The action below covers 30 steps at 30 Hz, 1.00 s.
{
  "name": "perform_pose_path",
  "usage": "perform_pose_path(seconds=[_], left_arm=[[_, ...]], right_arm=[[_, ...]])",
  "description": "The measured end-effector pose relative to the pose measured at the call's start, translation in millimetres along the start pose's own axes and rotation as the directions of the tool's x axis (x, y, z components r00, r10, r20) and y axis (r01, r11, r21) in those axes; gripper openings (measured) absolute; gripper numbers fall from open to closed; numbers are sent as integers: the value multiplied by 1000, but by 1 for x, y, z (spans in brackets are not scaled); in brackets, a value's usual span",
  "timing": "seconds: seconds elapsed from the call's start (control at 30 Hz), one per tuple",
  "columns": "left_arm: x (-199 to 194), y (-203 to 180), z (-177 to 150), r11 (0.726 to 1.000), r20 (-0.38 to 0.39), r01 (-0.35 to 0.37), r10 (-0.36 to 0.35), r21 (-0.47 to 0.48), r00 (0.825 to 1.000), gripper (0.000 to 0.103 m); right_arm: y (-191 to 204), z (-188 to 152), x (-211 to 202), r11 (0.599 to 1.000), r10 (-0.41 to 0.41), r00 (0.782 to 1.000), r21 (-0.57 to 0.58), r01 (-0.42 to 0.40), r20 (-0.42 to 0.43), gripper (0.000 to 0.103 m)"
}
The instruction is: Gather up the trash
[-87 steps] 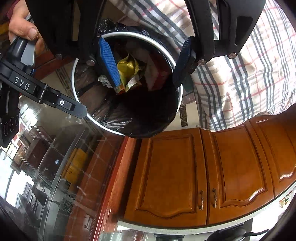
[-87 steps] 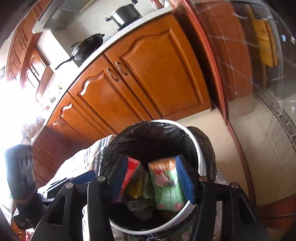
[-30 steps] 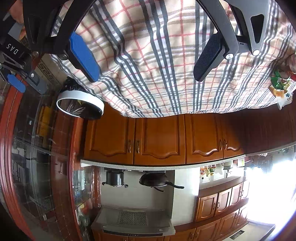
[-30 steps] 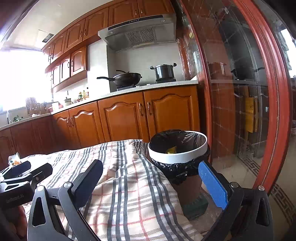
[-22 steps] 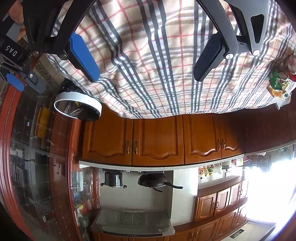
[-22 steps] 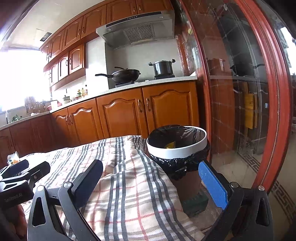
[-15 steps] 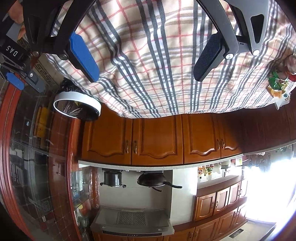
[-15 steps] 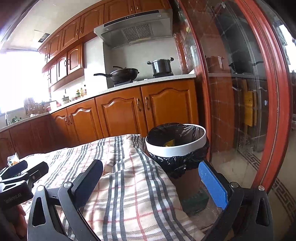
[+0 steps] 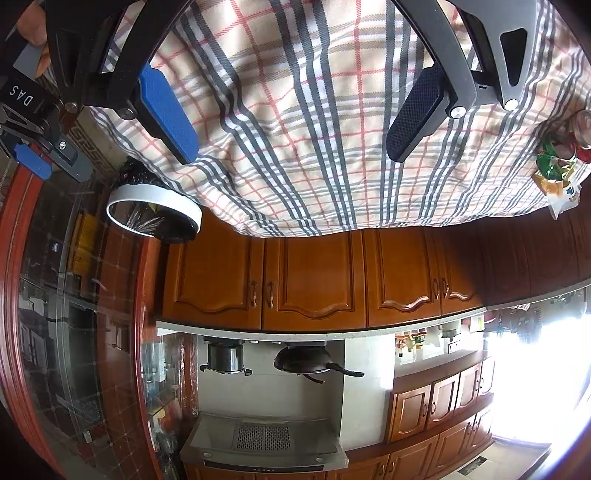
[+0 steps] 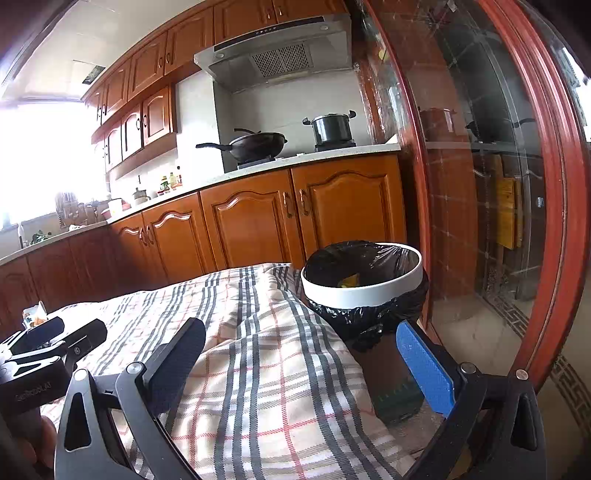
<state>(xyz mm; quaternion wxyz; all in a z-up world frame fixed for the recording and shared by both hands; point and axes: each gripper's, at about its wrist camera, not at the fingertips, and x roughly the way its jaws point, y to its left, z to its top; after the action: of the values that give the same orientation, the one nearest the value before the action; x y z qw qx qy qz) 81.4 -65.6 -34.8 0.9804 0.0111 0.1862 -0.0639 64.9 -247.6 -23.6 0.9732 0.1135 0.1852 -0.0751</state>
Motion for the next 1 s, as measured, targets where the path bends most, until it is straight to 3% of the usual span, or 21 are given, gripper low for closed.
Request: perform_pose_path(seconds=[1.0], left_arm=[[4, 3, -1, 1000, -3, -3, 3, 17, 1000, 102]], right_arm=[[3, -1, 4, 1000, 12, 1000, -6, -12, -15, 103]])
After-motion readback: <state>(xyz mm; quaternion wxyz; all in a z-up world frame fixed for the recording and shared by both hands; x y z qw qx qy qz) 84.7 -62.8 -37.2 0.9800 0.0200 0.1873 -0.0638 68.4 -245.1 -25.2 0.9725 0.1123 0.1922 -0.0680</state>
